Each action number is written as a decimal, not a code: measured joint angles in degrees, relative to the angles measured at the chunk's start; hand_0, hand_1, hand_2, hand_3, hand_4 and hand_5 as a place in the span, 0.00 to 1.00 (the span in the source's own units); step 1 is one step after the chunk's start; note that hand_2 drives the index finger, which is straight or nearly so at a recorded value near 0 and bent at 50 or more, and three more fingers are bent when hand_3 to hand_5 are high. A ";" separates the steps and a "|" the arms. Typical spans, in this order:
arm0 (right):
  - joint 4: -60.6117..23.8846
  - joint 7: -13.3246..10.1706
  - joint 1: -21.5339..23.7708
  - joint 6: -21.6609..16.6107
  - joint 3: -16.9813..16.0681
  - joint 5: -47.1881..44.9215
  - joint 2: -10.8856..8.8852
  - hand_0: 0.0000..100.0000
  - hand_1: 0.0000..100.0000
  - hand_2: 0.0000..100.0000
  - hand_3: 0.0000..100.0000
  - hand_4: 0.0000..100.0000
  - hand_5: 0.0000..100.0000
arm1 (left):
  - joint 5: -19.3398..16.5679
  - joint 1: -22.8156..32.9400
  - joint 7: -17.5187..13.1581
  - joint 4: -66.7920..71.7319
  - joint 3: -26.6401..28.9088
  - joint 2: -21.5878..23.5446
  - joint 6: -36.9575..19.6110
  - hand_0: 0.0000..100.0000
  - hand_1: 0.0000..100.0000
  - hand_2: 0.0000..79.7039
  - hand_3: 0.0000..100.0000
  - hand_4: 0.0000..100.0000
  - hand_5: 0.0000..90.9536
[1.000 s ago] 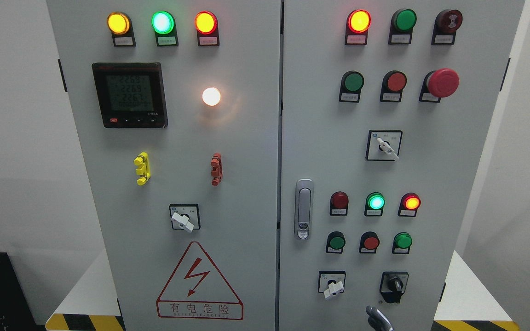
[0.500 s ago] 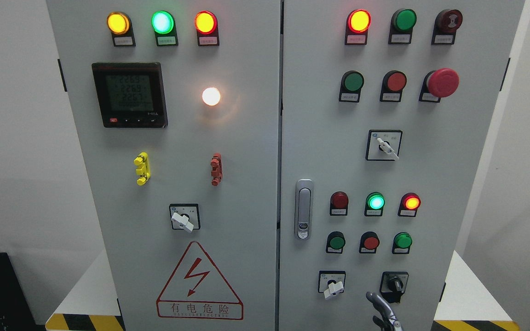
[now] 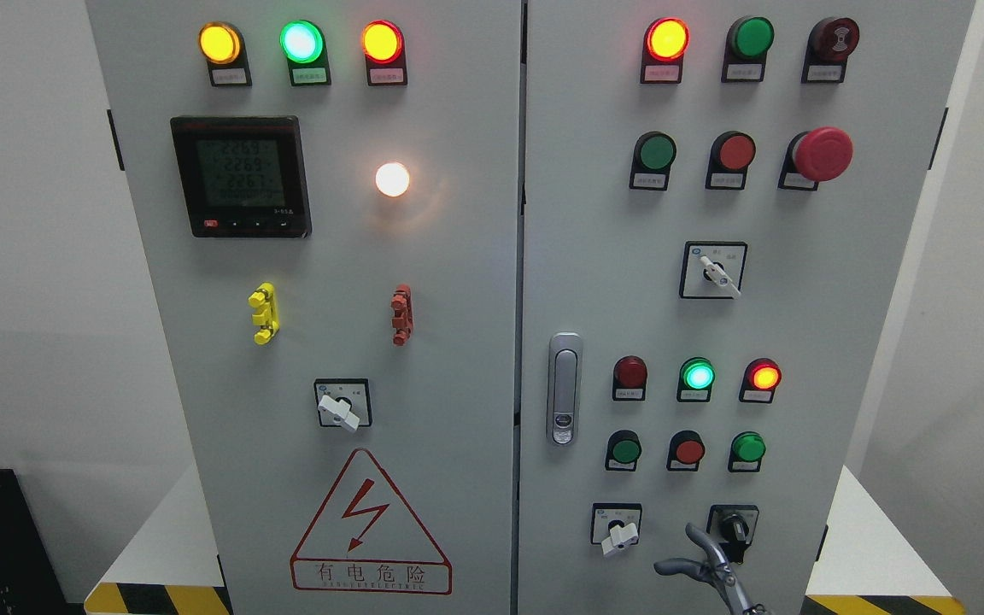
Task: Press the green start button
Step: 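Raise the right hand toward the lower green push button on the cabinet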
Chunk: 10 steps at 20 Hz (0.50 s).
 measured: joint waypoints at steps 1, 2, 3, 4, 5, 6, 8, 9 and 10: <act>-0.01 -0.35 -0.25 -0.10 -0.34 1.60 0.00 0.45 0.34 0.00 0.52 0.51 0.35 | 0.00 0.00 0.00 0.00 0.00 0.00 0.00 0.12 0.56 0.00 0.00 0.00 0.00; -0.01 -0.68 -0.46 -0.14 -0.63 3.04 0.01 0.47 0.34 0.00 0.52 0.51 0.35 | 0.00 0.00 0.00 0.00 0.00 0.00 0.00 0.12 0.56 0.00 0.00 0.00 0.00; -0.02 -1.14 -0.71 -0.16 -0.89 4.71 0.01 0.48 0.34 0.00 0.53 0.51 0.36 | 0.00 0.01 0.00 0.00 0.00 0.00 0.00 0.12 0.56 0.00 0.00 0.00 0.00; -0.02 -1.65 -1.08 -0.21 -1.13 6.42 0.01 0.50 0.34 0.00 0.53 0.52 0.38 | 0.00 0.01 0.00 0.00 0.00 0.00 0.00 0.12 0.56 0.00 0.00 0.00 0.00; -0.01 -2.19 -1.59 -0.24 -1.38 8.07 0.02 0.50 0.34 0.00 0.53 0.52 0.38 | 0.00 0.01 0.00 0.00 0.00 0.00 0.00 0.12 0.56 0.00 0.00 0.00 0.00; -0.04 -2.59 -2.32 -0.37 -1.58 9.60 0.04 0.52 0.34 0.00 0.53 0.53 0.39 | 0.00 0.01 0.00 0.00 0.00 0.00 0.00 0.12 0.56 0.00 0.00 0.00 0.00; -0.01 -3.05 -3.33 -0.42 -1.95 12.21 0.06 0.53 0.34 0.00 0.53 0.53 0.40 | 0.00 0.01 0.00 0.00 0.00 0.00 0.00 0.12 0.56 0.00 0.00 0.00 0.00; 0.02 -3.18 -3.66 -0.42 -2.10 13.44 0.06 0.54 0.35 0.00 0.53 0.53 0.40 | 0.00 0.01 0.00 0.00 0.00 0.00 0.00 0.12 0.56 0.00 0.00 0.00 0.00; 0.04 -3.39 -4.02 -0.42 -2.24 14.77 0.07 0.55 0.35 0.00 0.53 0.54 0.40 | 0.00 0.01 0.00 0.00 0.00 0.00 0.00 0.12 0.56 0.00 0.00 0.00 0.00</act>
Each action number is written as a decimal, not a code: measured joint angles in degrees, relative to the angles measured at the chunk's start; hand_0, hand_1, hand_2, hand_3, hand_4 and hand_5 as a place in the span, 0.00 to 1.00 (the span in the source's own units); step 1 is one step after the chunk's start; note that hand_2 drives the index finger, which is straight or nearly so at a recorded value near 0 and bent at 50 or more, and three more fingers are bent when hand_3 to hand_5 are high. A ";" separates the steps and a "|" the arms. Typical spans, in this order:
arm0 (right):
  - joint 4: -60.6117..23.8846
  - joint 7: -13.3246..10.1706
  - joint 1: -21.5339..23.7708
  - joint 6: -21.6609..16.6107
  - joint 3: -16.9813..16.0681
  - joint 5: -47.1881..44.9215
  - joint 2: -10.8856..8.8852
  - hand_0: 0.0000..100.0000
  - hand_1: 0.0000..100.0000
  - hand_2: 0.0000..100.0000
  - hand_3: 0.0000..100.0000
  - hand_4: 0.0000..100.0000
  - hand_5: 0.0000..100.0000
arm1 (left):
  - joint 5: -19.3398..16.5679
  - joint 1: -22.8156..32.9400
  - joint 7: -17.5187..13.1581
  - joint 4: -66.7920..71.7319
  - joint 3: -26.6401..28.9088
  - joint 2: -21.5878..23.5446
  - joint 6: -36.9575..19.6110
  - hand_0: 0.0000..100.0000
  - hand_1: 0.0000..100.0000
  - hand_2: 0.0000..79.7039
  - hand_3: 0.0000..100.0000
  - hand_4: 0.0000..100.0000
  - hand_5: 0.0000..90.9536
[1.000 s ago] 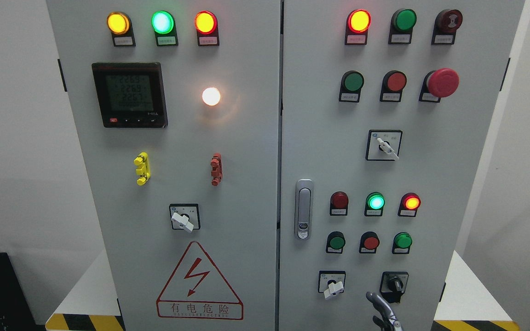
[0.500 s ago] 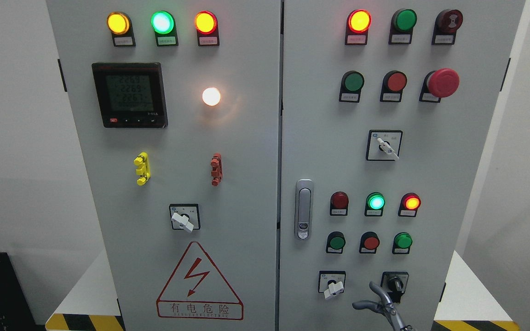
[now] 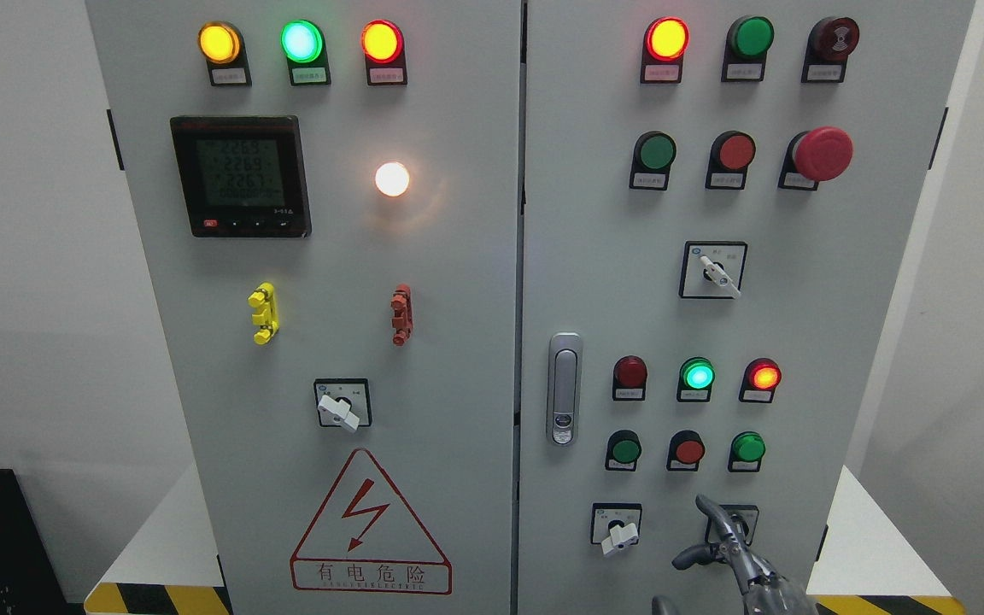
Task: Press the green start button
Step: 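Raise the right hand toward the lower green push button on the cabinet, then press the green push button with the right hand's fingertips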
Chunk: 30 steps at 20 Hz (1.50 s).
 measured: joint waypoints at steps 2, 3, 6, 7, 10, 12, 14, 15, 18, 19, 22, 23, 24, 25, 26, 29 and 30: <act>0.12 -0.44 -0.50 0.00 -0.21 2.34 0.01 0.56 0.35 0.00 0.53 0.54 0.41 | 0.00 0.00 0.00 0.00 0.00 0.00 0.00 0.12 0.56 0.00 0.00 0.00 0.00; 0.22 -0.67 -0.69 0.00 -0.28 3.49 0.01 0.56 0.35 0.00 0.54 0.55 0.42 | 0.00 0.00 0.00 0.00 0.00 0.00 0.00 0.12 0.56 0.00 0.00 0.00 0.00; 0.84 -1.38 -1.11 0.00 -0.42 7.11 0.02 0.57 0.35 0.00 0.54 0.54 0.42 | 0.00 0.00 0.00 0.00 0.00 0.00 0.00 0.12 0.56 0.00 0.00 0.00 0.00; 1.14 -1.49 -1.31 0.00 -0.43 8.18 0.02 0.57 0.35 0.00 0.54 0.54 0.43 | 0.00 0.00 0.00 0.00 0.00 0.00 0.00 0.12 0.56 0.00 0.00 0.00 0.00; 1.97 -1.83 -2.48 -0.01 -0.38 10.78 0.03 0.58 0.36 0.00 0.54 0.54 0.43 | 0.00 0.00 0.00 0.00 0.00 0.00 0.00 0.12 0.56 0.00 0.00 0.00 0.00; 2.64 -2.01 -3.35 -0.01 -0.24 12.43 0.05 0.59 0.36 0.00 0.54 0.55 0.43 | 0.00 0.00 0.00 0.00 0.00 0.00 0.00 0.12 0.56 0.00 0.00 0.00 0.00; 3.37 -2.18 -4.26 -0.01 -0.01 13.71 0.07 0.60 0.36 0.00 0.54 0.54 0.43 | 0.00 0.00 0.00 0.00 0.00 0.01 0.00 0.12 0.56 0.00 0.00 0.00 0.00; 3.71 -2.21 -4.69 -0.01 0.23 14.26 0.09 0.60 0.36 0.00 0.55 0.54 0.43 | 0.00 0.00 0.00 0.00 0.00 0.01 0.00 0.12 0.56 0.00 0.00 0.00 0.00; 4.94 -2.31 -5.87 -0.02 0.83 15.57 0.12 0.61 0.36 0.00 0.55 0.54 0.43 | 0.00 -0.01 0.00 0.00 0.00 0.01 0.00 0.12 0.56 0.00 0.00 0.00 0.00; 5.39 -2.34 -6.30 -0.02 1.00 15.92 0.13 0.61 0.36 0.00 0.55 0.55 0.43 | 0.00 -0.01 0.00 0.00 0.00 0.01 0.00 0.12 0.56 0.00 0.00 0.00 0.00; 6.75 -2.35 -7.50 0.09 1.40 17.02 0.15 0.61 0.36 0.00 0.55 0.55 0.43 | 0.00 -0.02 0.00 0.00 0.00 0.00 0.00 0.12 0.56 0.00 0.00 0.00 0.00; 7.24 -2.35 -7.90 0.12 1.53 17.31 0.16 0.61 0.36 0.00 0.55 0.55 0.43 | 0.00 -0.02 0.00 0.00 0.00 0.01 0.00 0.12 0.56 0.00 0.00 0.00 0.00; 7.67 -2.35 -8.29 0.13 1.63 17.58 0.17 0.61 0.36 0.00 0.55 0.55 0.43 | 0.00 -0.02 0.00 0.00 0.00 0.01 0.00 0.12 0.56 0.00 0.00 0.00 0.00; 8.12 -2.35 -8.62 0.13 1.72 17.84 0.17 0.61 0.36 0.00 0.55 0.55 0.43 | 0.00 -0.02 0.00 0.00 0.00 0.01 0.00 0.12 0.56 0.00 0.00 0.00 0.00; 8.56 -2.36 -8.91 0.14 1.81 18.11 0.18 0.61 0.36 0.00 0.55 0.55 0.43 | 0.00 -0.02 0.00 0.00 0.00 0.01 0.00 0.12 0.56 0.00 0.00 0.00 0.00; 9.77 -2.49 -9.69 0.14 2.03 18.75 0.20 0.62 0.36 0.00 0.55 0.55 0.43 | 0.00 -0.02 0.00 0.00 0.00 0.00 0.00 0.12 0.56 0.00 0.00 0.00 0.00; 10.17 -2.54 -9.94 0.17 2.10 18.92 0.20 0.62 0.36 0.00 0.55 0.55 0.43 | 0.00 -0.02 0.00 0.00 0.00 0.00 0.00 0.12 0.56 0.00 0.00 0.00 0.00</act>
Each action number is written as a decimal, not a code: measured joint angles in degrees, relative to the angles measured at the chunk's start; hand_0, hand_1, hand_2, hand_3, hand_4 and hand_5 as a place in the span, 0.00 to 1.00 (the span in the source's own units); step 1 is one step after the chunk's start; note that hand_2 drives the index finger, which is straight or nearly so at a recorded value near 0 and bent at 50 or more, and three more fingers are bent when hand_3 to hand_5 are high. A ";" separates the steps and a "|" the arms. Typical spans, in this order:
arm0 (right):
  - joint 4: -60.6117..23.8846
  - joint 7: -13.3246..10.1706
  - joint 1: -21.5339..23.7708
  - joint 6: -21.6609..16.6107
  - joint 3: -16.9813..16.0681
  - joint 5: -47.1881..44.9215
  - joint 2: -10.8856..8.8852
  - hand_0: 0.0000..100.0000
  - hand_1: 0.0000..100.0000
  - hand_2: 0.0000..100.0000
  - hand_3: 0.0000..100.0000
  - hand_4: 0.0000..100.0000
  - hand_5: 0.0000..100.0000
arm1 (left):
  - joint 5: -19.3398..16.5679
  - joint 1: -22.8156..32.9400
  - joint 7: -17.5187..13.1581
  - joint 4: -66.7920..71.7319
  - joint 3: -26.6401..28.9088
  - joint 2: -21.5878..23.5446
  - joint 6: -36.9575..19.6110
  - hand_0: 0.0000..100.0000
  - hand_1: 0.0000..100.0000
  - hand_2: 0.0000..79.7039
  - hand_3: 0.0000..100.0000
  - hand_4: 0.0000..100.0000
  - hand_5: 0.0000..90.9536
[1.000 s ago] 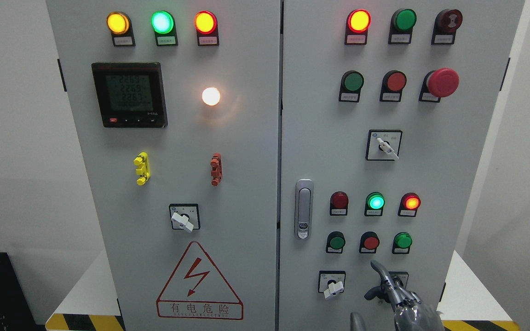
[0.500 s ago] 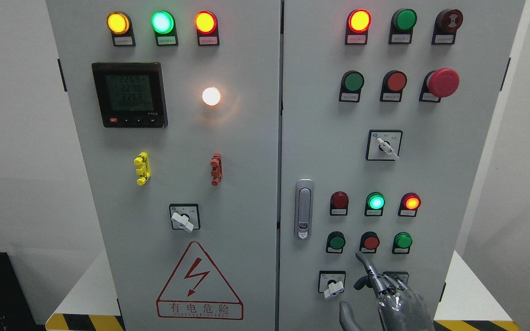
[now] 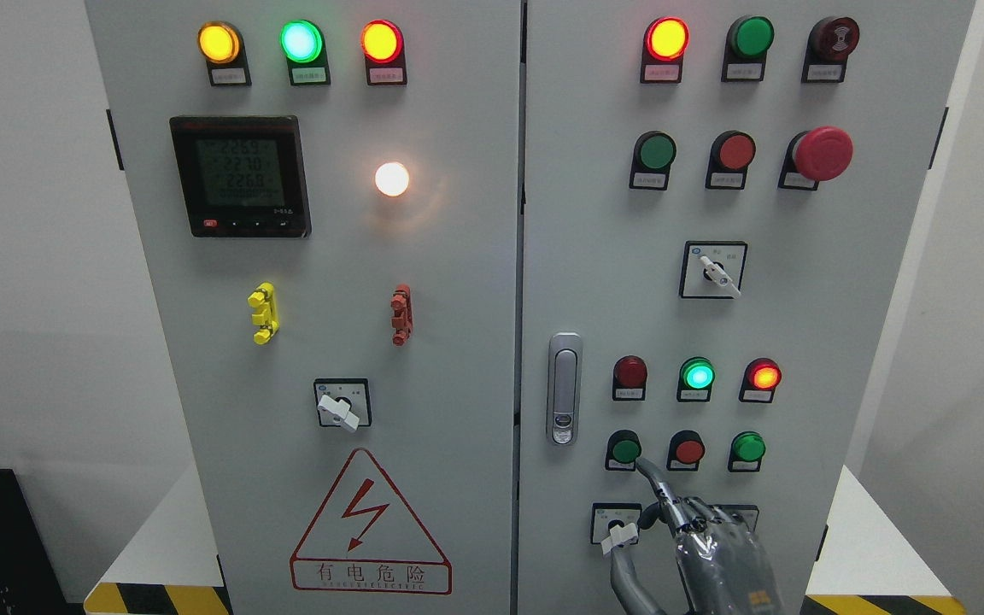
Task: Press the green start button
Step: 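Press the green push button with the right hand's fingertips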
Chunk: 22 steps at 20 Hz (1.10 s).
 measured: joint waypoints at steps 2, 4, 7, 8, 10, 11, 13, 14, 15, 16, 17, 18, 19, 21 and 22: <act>0.68 -0.03 -0.40 0.02 0.11 0.26 0.01 0.62 0.37 0.00 0.55 0.55 0.42 | 0.00 0.00 0.00 0.00 0.00 0.00 0.00 0.12 0.56 0.00 0.00 0.00 0.00; 1.30 -0.04 -0.71 0.02 0.18 0.45 0.01 0.62 0.37 0.00 0.55 0.55 0.42 | 0.00 0.00 0.00 0.00 0.00 0.00 0.00 0.12 0.56 0.00 0.00 0.00 0.00; 2.17 -0.04 -1.24 0.10 0.29 0.66 0.02 0.63 0.37 0.00 0.55 0.55 0.42 | 0.00 0.00 0.00 0.00 0.00 0.00 0.00 0.12 0.56 0.00 0.00 0.00 0.00; 2.45 -0.04 -1.44 0.13 0.33 0.70 0.02 0.63 0.37 0.00 0.55 0.55 0.42 | 0.00 0.01 0.00 0.00 0.00 0.00 0.00 0.12 0.56 0.00 0.00 0.00 0.00; 2.93 -0.05 -1.76 0.20 0.37 0.77 0.03 0.63 0.37 0.00 0.55 0.55 0.42 | 0.00 0.01 0.00 0.00 0.00 0.00 0.00 0.12 0.56 0.00 0.00 0.00 0.00; 3.15 -0.05 -1.91 0.21 0.39 0.79 0.02 0.63 0.37 0.00 0.55 0.55 0.42 | 0.00 0.01 0.00 0.00 0.00 0.00 0.00 0.12 0.56 0.00 0.00 0.00 0.00; 3.59 -0.06 -2.16 0.21 0.44 0.84 0.03 0.63 0.37 0.00 0.55 0.55 0.42 | 0.00 0.01 0.00 0.00 0.00 0.00 0.00 0.12 0.56 0.00 0.00 0.00 0.00; 3.80 -0.06 -2.26 0.22 0.46 0.86 0.03 0.63 0.37 0.00 0.55 0.55 0.42 | 0.00 0.01 0.00 0.00 0.00 0.00 0.00 0.12 0.56 0.00 0.00 0.00 0.00; 4.01 -0.06 -2.39 0.25 0.47 0.87 0.04 0.63 0.37 0.00 0.55 0.55 0.42 | 0.00 0.01 0.00 0.00 0.00 0.00 0.00 0.12 0.56 0.00 0.00 0.00 0.00; 4.24 -0.06 -2.51 0.29 0.48 0.88 0.04 0.63 0.37 0.00 0.55 0.55 0.42 | 0.00 0.01 0.00 0.00 0.00 0.00 0.00 0.12 0.56 0.00 0.00 0.00 0.00; 4.43 -0.06 -2.63 0.29 0.49 0.89 0.04 0.63 0.37 0.00 0.55 0.55 0.42 | 0.00 0.01 0.00 0.00 0.00 0.00 0.00 0.12 0.56 0.00 0.00 0.00 0.00; 4.64 -0.10 -2.78 0.29 0.50 0.90 0.04 0.63 0.37 0.00 0.55 0.55 0.42 | 0.00 0.01 0.00 0.00 0.00 0.00 0.00 0.12 0.56 0.00 0.00 0.00 0.00; 4.83 -0.12 -2.89 0.30 0.51 0.90 0.04 0.63 0.37 0.00 0.55 0.55 0.42 | 0.00 0.01 0.00 0.00 0.00 0.00 0.00 0.12 0.56 0.00 0.00 0.00 0.00; 5.17 -0.21 -3.13 0.30 0.54 0.91 0.05 0.64 0.37 0.00 0.55 0.55 0.42 | 0.00 0.01 0.00 0.00 0.00 0.00 0.00 0.12 0.56 0.00 0.00 0.00 0.00; 5.32 -0.23 -3.25 0.30 0.55 0.91 0.05 0.64 0.37 0.00 0.55 0.54 0.42 | 0.00 0.01 0.00 0.00 0.00 0.00 0.00 0.12 0.56 0.00 0.00 0.00 0.00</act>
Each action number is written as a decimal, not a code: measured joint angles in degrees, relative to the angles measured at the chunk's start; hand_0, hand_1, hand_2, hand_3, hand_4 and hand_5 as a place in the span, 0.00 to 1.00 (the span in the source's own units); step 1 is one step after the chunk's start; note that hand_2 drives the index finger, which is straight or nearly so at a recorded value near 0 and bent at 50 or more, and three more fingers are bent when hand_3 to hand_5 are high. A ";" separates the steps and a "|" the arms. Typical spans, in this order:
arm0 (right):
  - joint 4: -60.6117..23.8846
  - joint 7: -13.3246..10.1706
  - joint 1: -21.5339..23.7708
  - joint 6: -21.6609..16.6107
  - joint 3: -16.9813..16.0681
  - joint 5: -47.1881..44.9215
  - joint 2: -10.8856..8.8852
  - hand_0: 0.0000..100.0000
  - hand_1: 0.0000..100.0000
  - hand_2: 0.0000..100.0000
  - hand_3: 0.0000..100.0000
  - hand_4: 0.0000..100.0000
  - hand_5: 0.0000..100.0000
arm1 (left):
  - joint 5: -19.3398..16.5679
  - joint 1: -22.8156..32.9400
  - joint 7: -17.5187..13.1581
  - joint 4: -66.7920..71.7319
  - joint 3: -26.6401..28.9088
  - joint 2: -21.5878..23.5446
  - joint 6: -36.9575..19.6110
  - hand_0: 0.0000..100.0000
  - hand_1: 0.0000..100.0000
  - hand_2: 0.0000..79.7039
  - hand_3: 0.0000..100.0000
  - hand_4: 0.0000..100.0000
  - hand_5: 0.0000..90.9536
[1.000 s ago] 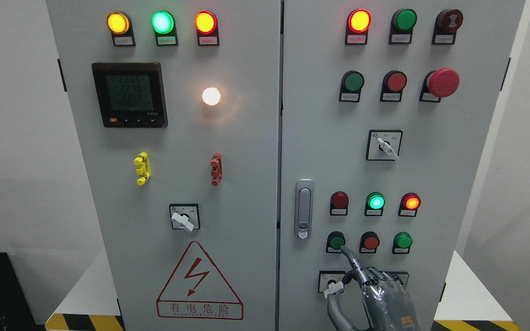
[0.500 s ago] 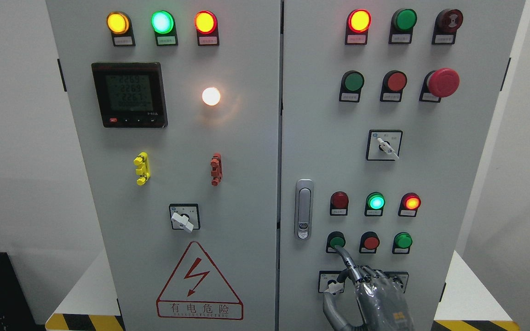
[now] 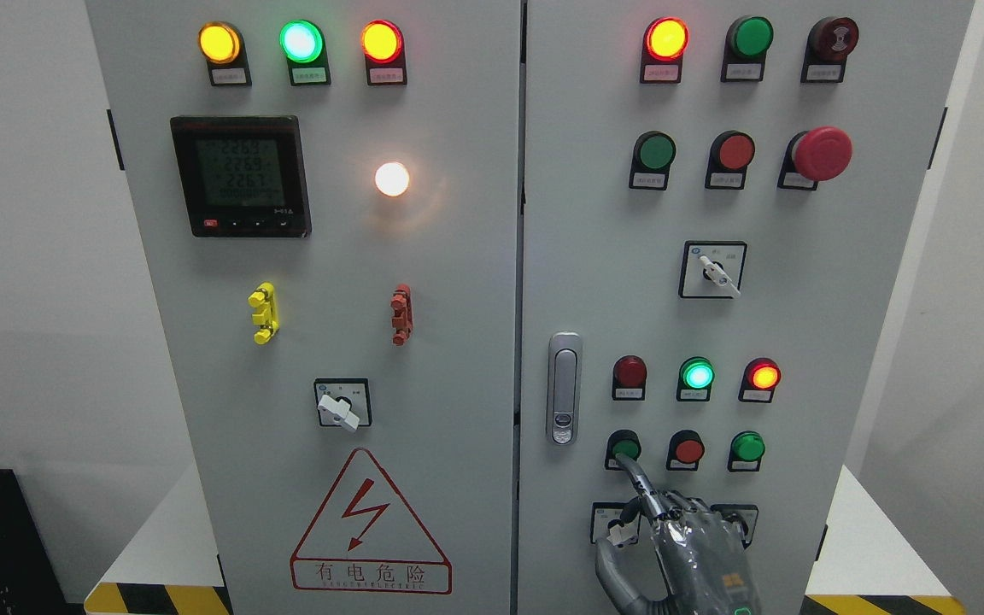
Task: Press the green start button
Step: 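Press the green push button with the right hand's fingertips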
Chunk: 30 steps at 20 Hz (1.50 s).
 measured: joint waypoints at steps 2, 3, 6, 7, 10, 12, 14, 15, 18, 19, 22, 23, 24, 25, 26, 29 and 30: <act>0.30 -0.08 -0.18 0.00 0.02 0.00 0.01 0.64 0.37 0.00 0.55 0.55 0.41 | 0.00 0.00 0.00 0.00 0.00 0.00 0.00 0.12 0.56 0.00 0.00 0.00 0.00; 0.43 -0.09 -0.26 0.00 0.02 0.01 0.01 0.64 0.37 0.00 0.55 0.55 0.41 | 0.00 0.00 0.00 0.00 0.00 0.00 0.00 0.12 0.56 0.00 0.00 0.00 0.00; 0.72 -0.14 -0.40 0.01 0.04 0.04 0.02 0.64 0.37 0.00 0.55 0.54 0.41 | 0.00 0.00 0.00 0.00 0.00 0.00 0.00 0.12 0.56 0.00 0.00 0.00 0.00; 0.80 -0.16 -0.44 0.04 0.04 0.05 0.02 0.64 0.37 0.00 0.55 0.54 0.41 | 0.00 0.00 0.00 0.00 0.00 0.00 0.00 0.12 0.56 0.00 0.00 0.00 0.00; 1.00 -0.21 -0.51 0.10 0.05 0.06 0.03 0.64 0.37 0.00 0.55 0.54 0.41 | 0.00 0.00 0.00 0.00 0.00 0.00 0.00 0.12 0.56 0.00 0.00 0.00 0.00; 1.09 -0.23 -0.53 0.13 0.05 0.05 0.04 0.64 0.37 0.00 0.55 0.54 0.41 | 0.00 0.00 0.00 0.00 0.00 0.00 0.00 0.12 0.56 0.00 0.00 0.00 0.00; 1.14 -0.30 -0.55 0.14 0.06 0.04 0.04 0.64 0.37 0.00 0.55 0.54 0.41 | 0.00 0.00 0.00 0.00 0.00 0.00 0.00 0.12 0.56 0.00 0.00 0.00 0.00; 1.16 -0.35 -0.56 0.16 0.06 0.03 0.04 0.64 0.37 0.00 0.55 0.54 0.41 | 0.00 0.00 0.00 0.00 0.00 0.00 0.00 0.12 0.56 0.00 0.00 0.00 0.00; 1.12 -0.47 -0.58 0.18 0.06 -0.04 0.05 0.65 0.37 0.00 0.55 0.54 0.41 | 0.00 0.00 0.00 0.00 0.00 0.00 0.00 0.12 0.56 0.00 0.00 0.00 0.00; 1.05 -0.47 -0.58 0.18 0.06 -0.08 0.05 0.65 0.37 0.00 0.55 0.54 0.41 | 0.00 0.00 0.00 0.00 0.00 0.00 0.00 0.12 0.56 0.00 0.00 0.00 0.00; 0.66 -0.21 -0.51 0.20 0.06 -0.25 0.06 0.66 0.38 0.00 0.56 0.55 0.42 | 0.00 0.00 0.00 0.00 0.00 0.00 0.00 0.12 0.56 0.00 0.00 0.00 0.00; 0.48 -0.11 -0.46 0.20 0.06 -0.34 0.07 0.67 0.38 0.00 0.57 0.55 0.42 | 0.00 0.00 0.00 0.00 0.00 0.00 0.00 0.12 0.56 0.00 0.00 0.00 0.00; 0.27 -0.06 -0.33 0.20 0.06 -0.40 0.07 0.69 0.38 0.00 0.57 0.55 0.42 | 0.00 0.00 0.00 0.00 0.00 0.00 0.00 0.12 0.56 0.00 0.00 0.00 0.00; 0.04 -0.05 -0.21 0.20 0.07 -0.46 0.08 0.69 0.38 0.00 0.57 0.55 0.42 | 0.00 0.00 0.00 0.00 0.00 0.00 0.00 0.12 0.56 0.00 0.00 0.00 0.00; -0.21 -0.03 -0.07 0.20 0.07 -0.56 0.08 0.69 0.39 0.00 0.57 0.55 0.42 | 0.00 0.00 0.00 0.00 0.00 0.00 0.00 0.12 0.56 0.00 0.00 0.00 0.00; -1.06 0.07 0.48 0.03 0.07 -0.79 0.10 0.73 0.39 0.00 0.57 0.55 0.42 | 0.00 0.00 0.00 0.00 0.00 0.00 0.00 0.12 0.56 0.00 0.00 0.00 0.00; -1.36 0.14 0.67 -0.04 0.07 -0.86 0.10 0.74 0.40 0.00 0.57 0.54 0.42 | 0.00 0.00 0.00 0.00 0.00 0.00 0.00 0.12 0.56 0.00 0.00 0.00 0.00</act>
